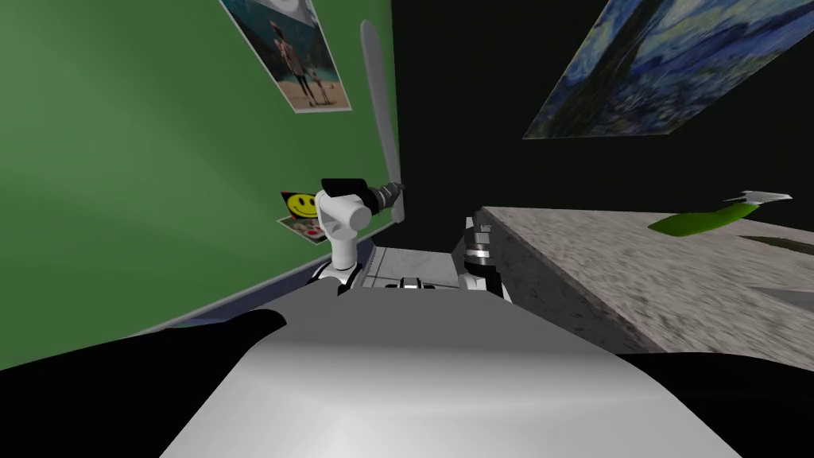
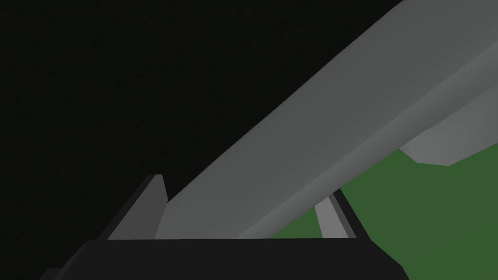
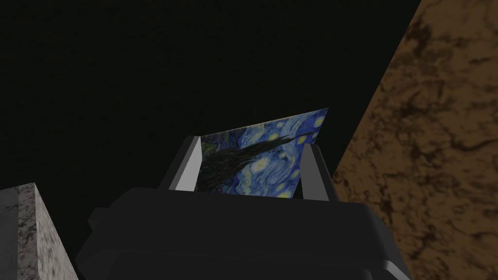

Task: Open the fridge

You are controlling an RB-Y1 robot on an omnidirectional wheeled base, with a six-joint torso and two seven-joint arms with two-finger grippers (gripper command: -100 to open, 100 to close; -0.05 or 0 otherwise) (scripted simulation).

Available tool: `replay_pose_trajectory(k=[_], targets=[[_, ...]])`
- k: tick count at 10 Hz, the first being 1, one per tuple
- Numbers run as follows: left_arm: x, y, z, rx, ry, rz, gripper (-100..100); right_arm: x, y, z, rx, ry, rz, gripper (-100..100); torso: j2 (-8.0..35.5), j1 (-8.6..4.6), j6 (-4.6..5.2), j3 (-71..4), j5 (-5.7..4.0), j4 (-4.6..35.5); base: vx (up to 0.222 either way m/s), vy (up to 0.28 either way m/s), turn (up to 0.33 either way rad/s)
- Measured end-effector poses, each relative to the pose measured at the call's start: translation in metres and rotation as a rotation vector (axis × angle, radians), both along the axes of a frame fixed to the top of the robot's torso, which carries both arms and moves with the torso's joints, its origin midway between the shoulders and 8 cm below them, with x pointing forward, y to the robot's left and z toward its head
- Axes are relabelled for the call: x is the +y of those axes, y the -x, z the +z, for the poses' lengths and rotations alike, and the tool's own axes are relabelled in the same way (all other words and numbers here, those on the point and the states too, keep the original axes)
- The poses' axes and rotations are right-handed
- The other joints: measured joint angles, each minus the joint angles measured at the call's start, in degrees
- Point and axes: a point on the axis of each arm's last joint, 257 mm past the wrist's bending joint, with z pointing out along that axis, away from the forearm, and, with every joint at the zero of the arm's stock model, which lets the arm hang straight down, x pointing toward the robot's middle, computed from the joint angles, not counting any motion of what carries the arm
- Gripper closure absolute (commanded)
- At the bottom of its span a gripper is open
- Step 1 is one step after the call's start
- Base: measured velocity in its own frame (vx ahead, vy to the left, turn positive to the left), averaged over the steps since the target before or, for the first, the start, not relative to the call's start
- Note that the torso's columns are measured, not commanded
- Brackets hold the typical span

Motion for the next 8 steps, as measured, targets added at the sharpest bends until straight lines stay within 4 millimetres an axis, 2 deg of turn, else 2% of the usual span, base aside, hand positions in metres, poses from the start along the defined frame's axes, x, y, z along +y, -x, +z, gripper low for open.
replay_pose_trajectory(k=[4,7,8], targets=[[-0.038,0.02,0.005,-0.009,0.008,-0.11,100,0.0,0.0,0.0,0.0,0.0,0.0,0,0.5,0.09,0.12,0.4,0.08,-0.1,-0.239,0.016,-0.073],[-0.065,0.045,0.007,-0.012,0.014,-0.206,100,0.0,0.0,0.0,0.0,0.0,0.0,0,0.7,0.16,0.08,0.5,0.14,-0.1,-0.282,-0.005,-0.085],[-0.074,0.053,0.008,-0.011,0.014,-0.24,-100,0.0,0.0,0.0,0.0,0.0,0.0,0,0.7,0.11,0.05,0.4,0.13,0.0,-0.127,-0.026,-0.032]])
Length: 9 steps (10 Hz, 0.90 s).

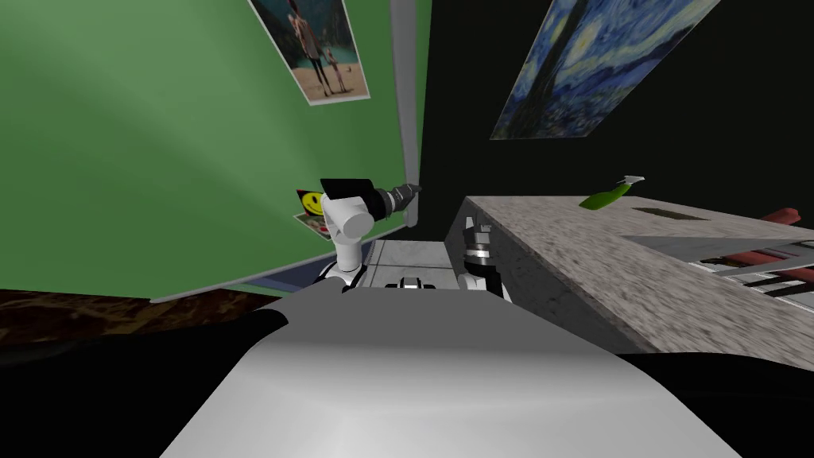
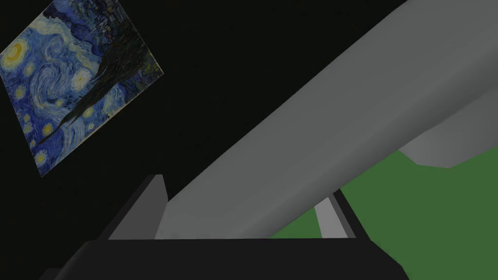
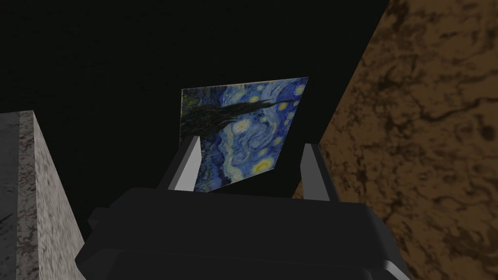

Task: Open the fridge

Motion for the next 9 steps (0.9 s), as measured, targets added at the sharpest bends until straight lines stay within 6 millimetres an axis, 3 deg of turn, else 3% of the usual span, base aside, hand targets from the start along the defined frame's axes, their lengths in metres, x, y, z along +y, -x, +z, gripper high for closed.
replay_pose_trajectory(k=[2,9], targets=[[-0.004,0.005,0.003,0.024,-0.013,-0.015,-100,0.0,0.0,0.0,0.001,0.0,0.0,0,-0.5,0.18,-0.19,-0.4,-0.07,0.4,0.06,-0.022,0.051],[-0.001,0.017,0.042,0.014,-0.011,-0.019,-100,0.0,0.0,0.0,0.0,0.0,0.0,0,0.1,-0.35,0.17,0.1,-0.29,0.3,0.03,-0.006,0.025]])
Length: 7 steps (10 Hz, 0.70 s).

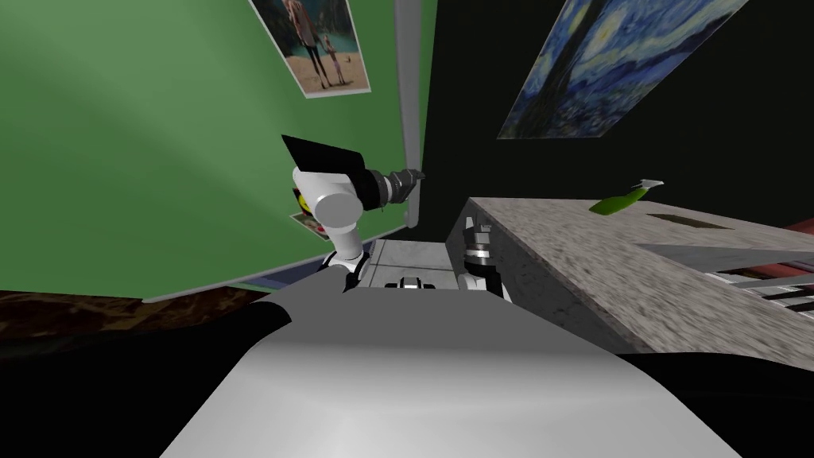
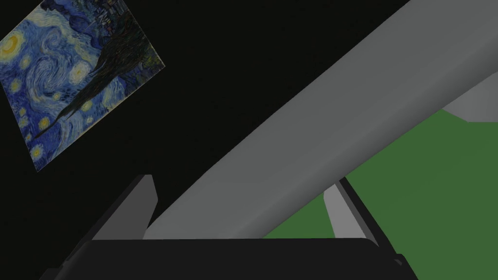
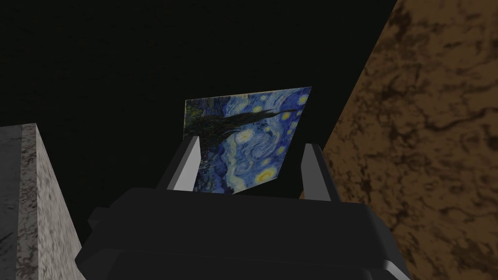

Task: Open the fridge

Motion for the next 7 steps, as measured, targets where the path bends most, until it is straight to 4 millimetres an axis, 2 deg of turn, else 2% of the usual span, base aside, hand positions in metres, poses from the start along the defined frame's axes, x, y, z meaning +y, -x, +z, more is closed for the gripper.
replay_pose_trajectory(k=[1,2,7], targets=[[0.0006,0.0039,0.0015,0.005,-0.004,-0.001,-100,0.0,0.0,0.0,0.0,0.0,0.0,0,0.1,0.04,-0.01,0.0,0.01,0.1,0.015,-0.003,0.011],[0.0013,0.0042,0.0004,0.01,-0.006,0.0,0,0.0,0.0,0.0,0.0,0.0,0.0,0,0.1,0.08,0.0,0.1,0.03,-0.1,0.0,0.0,0.0],[0.0015,0.0035,-0.0037,0.02,-0.012,0.001,0,0.0,0.0,0.0,0.0,0.0,0.0,0,-0.2,0.17,-0.07,0.0,0.08,-0.3,0.0,0.0,0.0]])
